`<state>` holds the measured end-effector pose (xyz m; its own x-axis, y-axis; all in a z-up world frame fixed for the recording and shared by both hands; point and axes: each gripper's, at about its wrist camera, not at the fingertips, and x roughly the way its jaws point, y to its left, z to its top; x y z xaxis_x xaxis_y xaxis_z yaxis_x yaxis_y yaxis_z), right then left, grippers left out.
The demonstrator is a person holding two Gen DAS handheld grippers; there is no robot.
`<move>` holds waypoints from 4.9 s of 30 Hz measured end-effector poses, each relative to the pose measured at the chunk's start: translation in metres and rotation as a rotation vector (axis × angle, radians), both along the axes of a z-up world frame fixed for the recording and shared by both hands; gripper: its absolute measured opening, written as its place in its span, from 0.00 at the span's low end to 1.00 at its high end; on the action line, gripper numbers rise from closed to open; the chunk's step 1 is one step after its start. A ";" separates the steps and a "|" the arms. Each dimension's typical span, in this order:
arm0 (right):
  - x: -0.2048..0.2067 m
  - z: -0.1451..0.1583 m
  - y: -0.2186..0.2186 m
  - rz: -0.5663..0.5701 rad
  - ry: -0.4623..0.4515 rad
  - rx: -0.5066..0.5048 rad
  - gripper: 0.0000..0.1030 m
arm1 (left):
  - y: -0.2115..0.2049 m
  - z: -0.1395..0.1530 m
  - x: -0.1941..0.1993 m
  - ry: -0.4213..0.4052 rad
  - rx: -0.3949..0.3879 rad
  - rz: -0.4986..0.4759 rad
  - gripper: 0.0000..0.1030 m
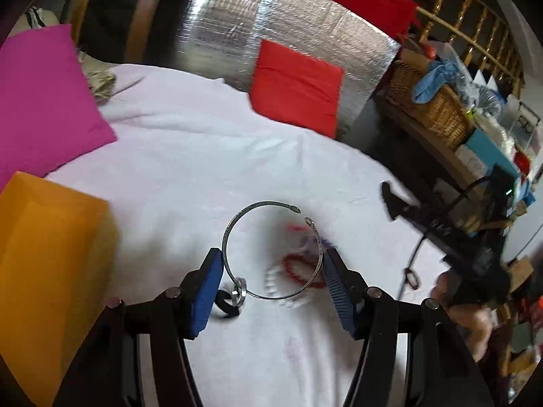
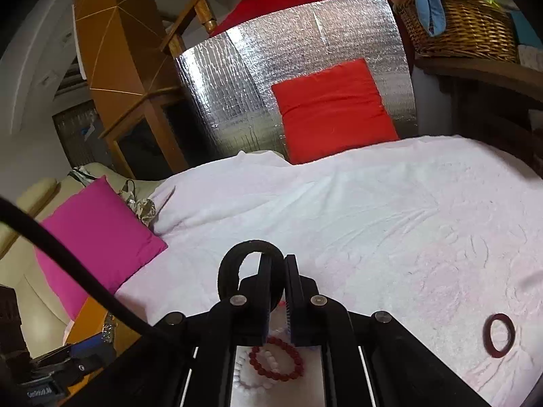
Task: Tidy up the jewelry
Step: 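Lift the silver bangle with the left tool while the right tool holds the black ring, then carry both items over the orange box and open both tools, then grasp the white beaded bracelet with the left tool while the right tool grasps the dark red ring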
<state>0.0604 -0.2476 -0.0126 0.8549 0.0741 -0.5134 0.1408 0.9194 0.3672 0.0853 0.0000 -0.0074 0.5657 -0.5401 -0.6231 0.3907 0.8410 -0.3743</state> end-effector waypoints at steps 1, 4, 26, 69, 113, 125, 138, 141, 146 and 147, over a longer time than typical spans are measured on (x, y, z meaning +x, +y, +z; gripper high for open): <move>-0.001 -0.001 -0.003 -0.002 0.003 0.002 0.08 | 0.003 0.000 -0.005 -0.001 -0.013 -0.010 0.62; -0.003 -0.002 -0.013 -0.009 0.007 0.003 0.08 | 0.002 0.003 -0.003 -0.011 -0.004 -0.002 0.83; 0.002 -0.036 -0.048 -0.027 0.081 -0.027 0.08 | -0.035 -0.075 0.030 0.092 0.219 0.028 0.83; 0.008 -0.037 -0.017 0.065 0.061 -0.022 0.08 | -0.001 -0.010 -0.009 -0.140 0.093 -0.068 0.60; 0.000 -0.010 0.271 0.661 0.000 0.100 0.08 | 0.221 0.039 -0.126 -0.170 0.363 0.336 0.61; 0.010 -0.035 0.255 0.605 0.100 0.151 0.29 | 0.195 0.021 -0.114 -0.107 0.419 0.352 0.67; -0.014 -0.024 0.040 0.189 0.126 0.108 0.31 | 0.020 -0.004 -0.070 -0.083 0.358 0.073 0.68; -0.031 -0.021 -0.012 0.114 0.142 0.102 0.31 | -0.015 -0.026 -0.058 -0.049 0.376 0.040 0.68; -0.061 -0.032 -0.099 -0.019 0.213 0.088 0.31 | -0.054 -0.061 -0.042 -0.004 0.416 -0.003 0.68; -0.066 -0.037 -0.114 -0.040 0.236 0.077 0.31 | -0.061 -0.067 -0.040 0.008 0.418 -0.013 0.68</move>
<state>-0.0057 -0.3611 -0.0492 0.7147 0.0898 -0.6936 0.2666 0.8819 0.3889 0.0454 -0.0609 -0.0742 0.5548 -0.2470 -0.7945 0.4007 0.9162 -0.0051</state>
